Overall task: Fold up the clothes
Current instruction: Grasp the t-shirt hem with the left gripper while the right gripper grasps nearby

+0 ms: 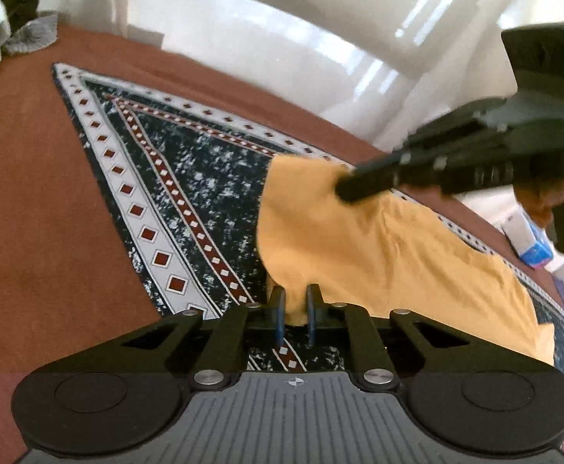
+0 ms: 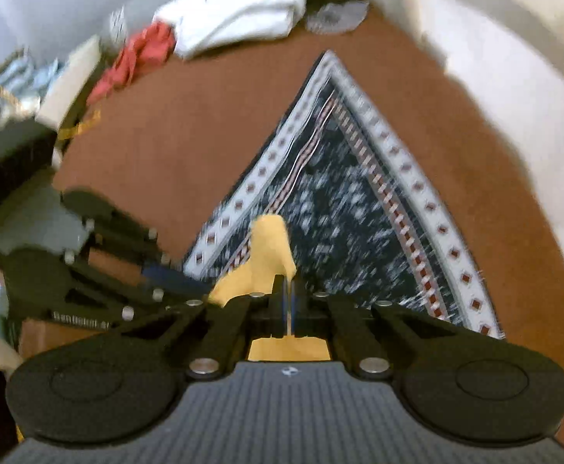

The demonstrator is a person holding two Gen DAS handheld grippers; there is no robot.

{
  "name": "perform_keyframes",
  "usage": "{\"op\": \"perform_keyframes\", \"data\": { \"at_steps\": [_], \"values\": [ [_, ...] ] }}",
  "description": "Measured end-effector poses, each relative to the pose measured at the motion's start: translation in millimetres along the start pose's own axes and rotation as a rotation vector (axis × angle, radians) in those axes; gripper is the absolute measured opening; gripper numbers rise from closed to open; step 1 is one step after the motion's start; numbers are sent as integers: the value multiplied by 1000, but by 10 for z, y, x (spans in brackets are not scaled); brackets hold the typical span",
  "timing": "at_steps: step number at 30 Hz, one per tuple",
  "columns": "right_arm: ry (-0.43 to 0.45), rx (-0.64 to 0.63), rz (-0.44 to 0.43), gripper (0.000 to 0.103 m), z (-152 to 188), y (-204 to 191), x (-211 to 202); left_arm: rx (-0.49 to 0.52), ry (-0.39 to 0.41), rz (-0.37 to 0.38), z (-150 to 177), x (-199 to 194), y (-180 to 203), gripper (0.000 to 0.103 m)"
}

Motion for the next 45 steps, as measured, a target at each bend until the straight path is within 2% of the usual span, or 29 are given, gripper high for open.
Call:
{"op": "perform_keyframes", "data": {
  "at_steps": [1, 2, 3, 6, 7, 8, 14, 25, 27, 29, 30, 31, 32, 37, 40, 41, 42, 45],
  "values": [
    [22, 11, 1, 2, -7, 16, -75, 5, 3, 8, -1, -9, -2, 10],
    [30, 15, 5, 2, -3, 28, -126, 9, 6, 15, -1, -18, -4, 29],
    [39, 19, 9, 2, 2, 41, -177, 8, 6, 24, -3, -21, -12, 35],
    [63, 28, 33, 2, 37, 71, -319, -41, -5, 67, -31, 22, -77, 42],
    [71, 36, 40, 2, 49, 85, -359, -61, -8, 81, -44, 41, -94, 53],
    [81, 46, 45, 2, 60, 96, -397, -80, -8, 94, -58, 58, -109, 59],
    [116, 78, 62, 2, 126, 118, -531, -171, -25, 155, -81, 225, -96, 60],
    [127, 94, 87, 2, 190, 126, -616, -376, -41, 331, -135, 384, -60, 58],
    [128, 99, 91, 2, 202, 134, -614, -407, -44, 357, -142, 411, -54, 49],
    [129, 102, 96, 2, 210, 141, -610, -403, -48, 348, -123, 435, -46, 23],
    [130, 104, 98, 2, 214, 145, -607, -401, -49, 344, -113, 448, -42, 17],
    [130, 106, 100, 2, 218, 149, -605, -399, -51, 340, -104, 460, -38, 5],
    [130, 106, 104, 2, 222, 151, -602, -394, -46, 336, -102, 454, -36, 0],
    [128, 102, 114, 2, 224, 170, -559, -369, 36, 312, -176, 207, -105, 0],
    [136, 106, 106, 2, 194, 185, -503, -381, 32, 301, -158, 146, -187, 0],
    [138, 103, 98, 2, 182, 179, -485, -399, 12, 310, -133, 173, -205, 6],
    [139, 99, 92, 2, 169, 173, -468, -416, -7, 320, -109, 199, -223, 17],
    [136, 88, 83, 2, 126, 156, -442, -469, -63, 351, -38, 273, -268, 31]
  ]
}}
Point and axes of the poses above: each gripper's, at about its wrist camera, not at the fingertips, and x roughly the way its jaws point, y to its right, z to its underside, the point moved 5 cm from there along x, roughly the way its jaws point, and after that the axes turned 4 degrees about -z, right-handed, at the moved point
